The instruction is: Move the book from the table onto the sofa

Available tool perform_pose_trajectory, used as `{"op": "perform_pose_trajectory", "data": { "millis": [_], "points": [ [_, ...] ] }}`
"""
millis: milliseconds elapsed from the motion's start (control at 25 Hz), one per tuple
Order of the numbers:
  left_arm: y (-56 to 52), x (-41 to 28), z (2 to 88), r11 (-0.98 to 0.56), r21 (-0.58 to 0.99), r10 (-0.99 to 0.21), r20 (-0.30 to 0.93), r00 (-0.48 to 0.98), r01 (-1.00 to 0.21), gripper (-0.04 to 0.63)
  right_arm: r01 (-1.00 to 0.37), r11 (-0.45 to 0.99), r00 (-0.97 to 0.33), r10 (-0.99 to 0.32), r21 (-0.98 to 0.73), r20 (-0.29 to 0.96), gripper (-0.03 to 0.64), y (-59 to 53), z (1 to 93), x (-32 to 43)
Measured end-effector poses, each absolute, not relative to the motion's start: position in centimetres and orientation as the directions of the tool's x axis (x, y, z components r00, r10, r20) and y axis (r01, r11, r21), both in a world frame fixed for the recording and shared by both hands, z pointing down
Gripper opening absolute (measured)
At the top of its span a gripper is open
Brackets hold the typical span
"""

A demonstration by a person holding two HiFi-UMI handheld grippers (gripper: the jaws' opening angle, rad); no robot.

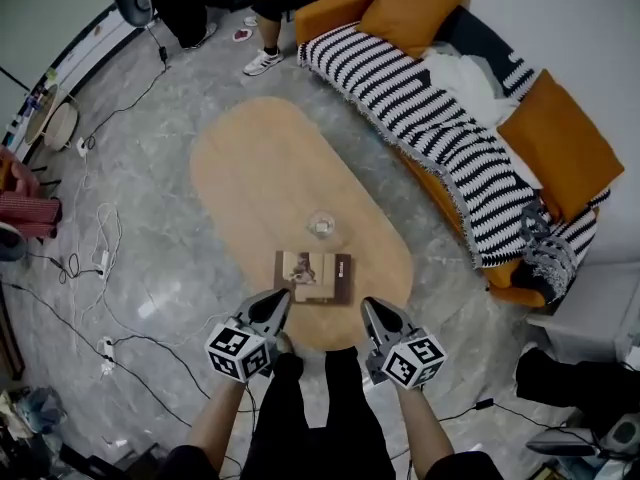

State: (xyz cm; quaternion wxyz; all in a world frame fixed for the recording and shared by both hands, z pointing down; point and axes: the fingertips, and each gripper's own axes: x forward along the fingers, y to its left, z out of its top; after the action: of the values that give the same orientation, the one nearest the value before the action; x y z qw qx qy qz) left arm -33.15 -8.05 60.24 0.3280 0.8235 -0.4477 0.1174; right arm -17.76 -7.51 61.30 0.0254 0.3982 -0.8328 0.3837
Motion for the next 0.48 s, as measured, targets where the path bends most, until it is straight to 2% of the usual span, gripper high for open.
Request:
{"op": "perform_pose_trajectory", "data": {
  "millis": [480],
  "points": [
    [-9.1, -36.0, 69.6, -0.331, 0.458, -0.605, 0.567, 0.558, -0.825, 0.017, -0.692, 0.313, -0.678, -0.592, -0.651, 0.436, 0.026, -8.8, 70.3, -18.7]
  ]
}}
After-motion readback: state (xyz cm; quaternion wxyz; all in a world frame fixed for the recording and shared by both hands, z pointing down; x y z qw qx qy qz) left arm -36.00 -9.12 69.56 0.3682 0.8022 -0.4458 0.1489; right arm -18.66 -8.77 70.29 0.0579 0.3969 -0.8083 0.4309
